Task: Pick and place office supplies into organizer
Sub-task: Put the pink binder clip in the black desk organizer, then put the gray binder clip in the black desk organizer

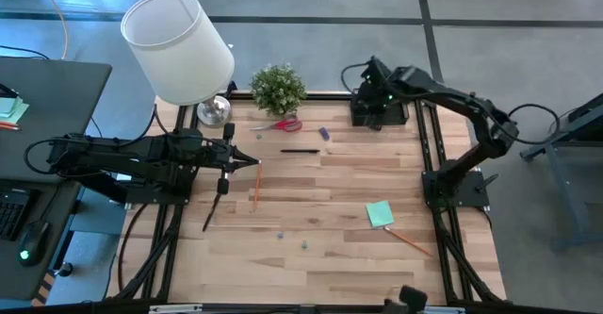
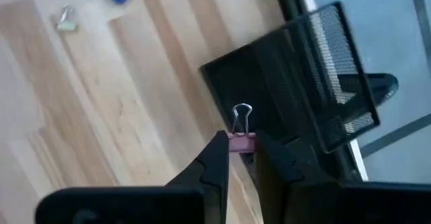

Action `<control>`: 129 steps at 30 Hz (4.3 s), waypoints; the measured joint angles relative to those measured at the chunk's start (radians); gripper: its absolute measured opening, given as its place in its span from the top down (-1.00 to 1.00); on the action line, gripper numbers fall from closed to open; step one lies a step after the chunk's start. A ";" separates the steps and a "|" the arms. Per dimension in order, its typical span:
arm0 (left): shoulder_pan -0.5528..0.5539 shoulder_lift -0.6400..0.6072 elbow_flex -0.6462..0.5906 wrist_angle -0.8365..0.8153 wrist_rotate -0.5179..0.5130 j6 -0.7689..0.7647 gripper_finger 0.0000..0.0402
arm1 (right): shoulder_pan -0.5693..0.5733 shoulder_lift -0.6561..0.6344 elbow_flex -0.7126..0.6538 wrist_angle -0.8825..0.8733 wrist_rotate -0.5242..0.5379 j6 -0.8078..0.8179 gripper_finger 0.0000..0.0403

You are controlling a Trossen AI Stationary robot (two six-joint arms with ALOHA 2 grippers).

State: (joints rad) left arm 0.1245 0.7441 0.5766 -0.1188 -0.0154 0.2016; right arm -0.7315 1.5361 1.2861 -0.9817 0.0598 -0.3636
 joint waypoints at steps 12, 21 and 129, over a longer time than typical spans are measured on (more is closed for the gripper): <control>0.000 0.000 0.000 -0.005 0.000 0.001 1.00 | -0.067 0.192 -0.001 0.044 -0.024 0.016 0.81; 0.000 0.000 0.000 -0.015 0.000 0.000 1.00 | -0.083 0.246 -0.001 0.056 0.003 0.023 0.72; 0.000 0.000 0.000 -0.008 0.008 -0.001 1.00 | 0.378 0.485 0.075 0.181 -0.055 0.262 0.78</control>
State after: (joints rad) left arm 0.1246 0.7441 0.5770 -0.1265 -0.0071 0.2008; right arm -0.3531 2.0215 1.3615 -0.8003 0.0052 -0.1012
